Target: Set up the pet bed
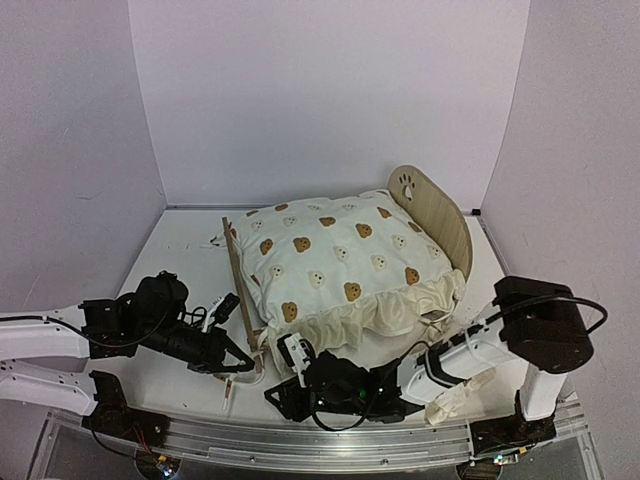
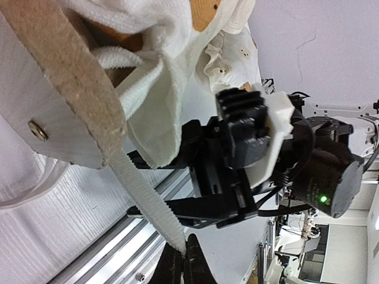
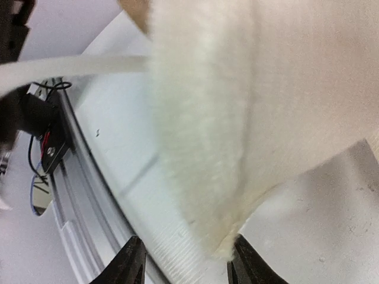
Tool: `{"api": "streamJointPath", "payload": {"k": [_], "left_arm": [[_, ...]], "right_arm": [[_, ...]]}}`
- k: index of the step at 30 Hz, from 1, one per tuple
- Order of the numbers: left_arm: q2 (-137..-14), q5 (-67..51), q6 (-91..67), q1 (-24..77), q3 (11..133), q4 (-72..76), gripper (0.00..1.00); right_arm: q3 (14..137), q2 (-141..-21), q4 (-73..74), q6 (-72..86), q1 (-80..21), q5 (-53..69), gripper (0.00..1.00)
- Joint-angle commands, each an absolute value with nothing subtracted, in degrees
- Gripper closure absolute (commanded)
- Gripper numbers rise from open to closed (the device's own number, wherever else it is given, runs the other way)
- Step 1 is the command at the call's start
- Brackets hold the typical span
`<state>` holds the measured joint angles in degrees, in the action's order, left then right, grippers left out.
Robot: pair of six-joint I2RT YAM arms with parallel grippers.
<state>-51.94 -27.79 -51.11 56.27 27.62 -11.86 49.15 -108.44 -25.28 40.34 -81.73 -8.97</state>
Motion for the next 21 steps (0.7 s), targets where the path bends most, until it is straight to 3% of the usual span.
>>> {"api": "streamJointPath", "payload": {"k": [1, 7, 14, 21], "left_arm": [[-50.71, -27.42, -47.9, 56.45, 31.34, -12.84, 1.0], [-51.08, -27.2, -46.67, 56.47, 31.94, -13.05, 1.0], [-51.68, -27.36, -45.73, 56.43, 33.22, -13.13, 1.0], [-52.21, -28.39, -45.55, 56.43, 33.7, -13.18, 1.0]], "right_arm": [[49.88, -115.28, -41.37, 46.25, -82.94, -20.91, 0.52], [50.73, -122.41, -55.66, 46.67, -84.36, -29.51, 0.57], [55.0, -128.6, -60.03, 48.03, -84.43, -31.16, 0.63], [56.84, -129.47, -59.25, 45.8, -84.4, -39.17, 0.83]]}}
